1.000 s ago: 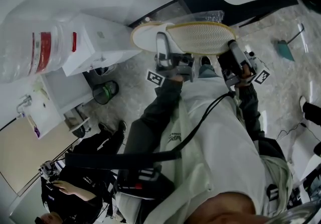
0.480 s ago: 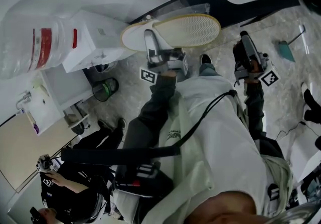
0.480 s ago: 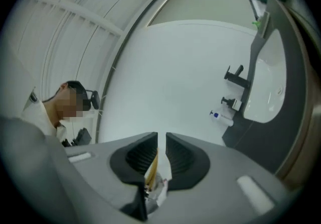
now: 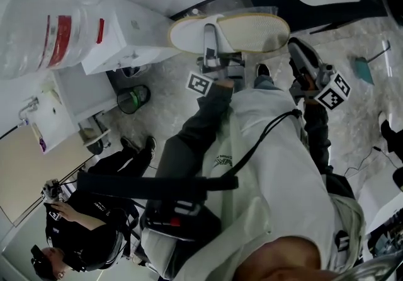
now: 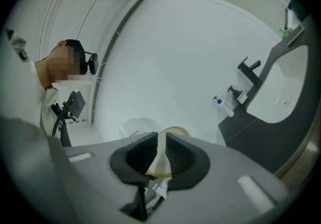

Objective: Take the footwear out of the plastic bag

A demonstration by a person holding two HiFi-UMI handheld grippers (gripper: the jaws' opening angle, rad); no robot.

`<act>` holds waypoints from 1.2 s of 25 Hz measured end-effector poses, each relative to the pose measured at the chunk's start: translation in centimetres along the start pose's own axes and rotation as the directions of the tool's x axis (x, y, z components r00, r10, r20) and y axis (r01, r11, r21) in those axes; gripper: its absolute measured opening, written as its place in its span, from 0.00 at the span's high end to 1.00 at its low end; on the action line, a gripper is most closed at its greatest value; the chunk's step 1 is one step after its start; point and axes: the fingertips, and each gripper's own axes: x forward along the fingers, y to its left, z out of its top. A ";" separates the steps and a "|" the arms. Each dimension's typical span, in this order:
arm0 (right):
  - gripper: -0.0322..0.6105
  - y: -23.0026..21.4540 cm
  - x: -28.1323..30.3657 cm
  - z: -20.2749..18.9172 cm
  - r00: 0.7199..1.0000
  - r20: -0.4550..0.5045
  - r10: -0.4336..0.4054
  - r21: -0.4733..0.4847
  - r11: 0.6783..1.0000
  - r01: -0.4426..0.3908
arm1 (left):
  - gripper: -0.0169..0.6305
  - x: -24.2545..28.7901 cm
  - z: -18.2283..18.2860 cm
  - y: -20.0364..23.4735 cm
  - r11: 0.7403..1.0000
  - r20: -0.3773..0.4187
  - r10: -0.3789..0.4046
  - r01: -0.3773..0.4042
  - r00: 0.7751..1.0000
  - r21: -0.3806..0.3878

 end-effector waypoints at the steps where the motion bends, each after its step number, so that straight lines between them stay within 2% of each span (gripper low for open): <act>1: 0.88 0.3 0.5 -0.4 1.000 -0.007 0.005 0.002 1.000 -0.005 | 0.79 -0.1 -0.1 0.0 1.000 -0.005 0.000 0.000 1.000 0.002; 8: 0.88 2.4 2.9 -2.5 0.998 -0.066 0.008 -0.032 0.999 -0.010 | 0.79 -0.3 -0.4 0.1 1.000 -0.021 0.012 -0.012 1.000 -0.009; 10: 0.88 3.1 3.2 -2.5 0.995 -0.104 0.002 -0.127 0.992 -0.015 | 0.79 -0.3 -0.3 0.2 1.000 -0.022 0.014 -0.014 1.000 -0.013; 12: 0.88 3.6 3.5 -2.3 0.988 -0.154 -0.027 -0.261 0.965 -0.015 | 0.79 -0.4 -0.2 0.2 1.000 -0.017 0.014 -0.014 1.000 -0.017; 14: 0.88 3.6 3.5 -1.7 0.987 -0.149 -0.051 -0.318 0.948 0.000 | 0.79 -0.4 -0.1 0.2 1.000 -0.014 0.013 -0.013 1.000 -0.019; 17: 0.89 3.1 3.0 -0.5 0.995 -0.062 -0.073 -0.265 0.963 0.054 | 0.79 -0.5 -0.2 0.0 0.999 -0.015 0.011 -0.012 1.000 -0.030; 22: 0.89 2.7 2.0 -0.8 0.996 0.032 -0.080 -0.123 0.989 0.083 | 0.79 -1.4 -0.8 0.4 0.997 -0.027 0.036 -0.037 0.999 -0.072; 30: 0.89 3.0 0.1 -0.9 0.987 0.103 -0.125 -0.103 0.985 0.135 | 0.79 -1.7 -1.8 0.2 0.994 -0.086 0.036 -0.045 0.996 -0.104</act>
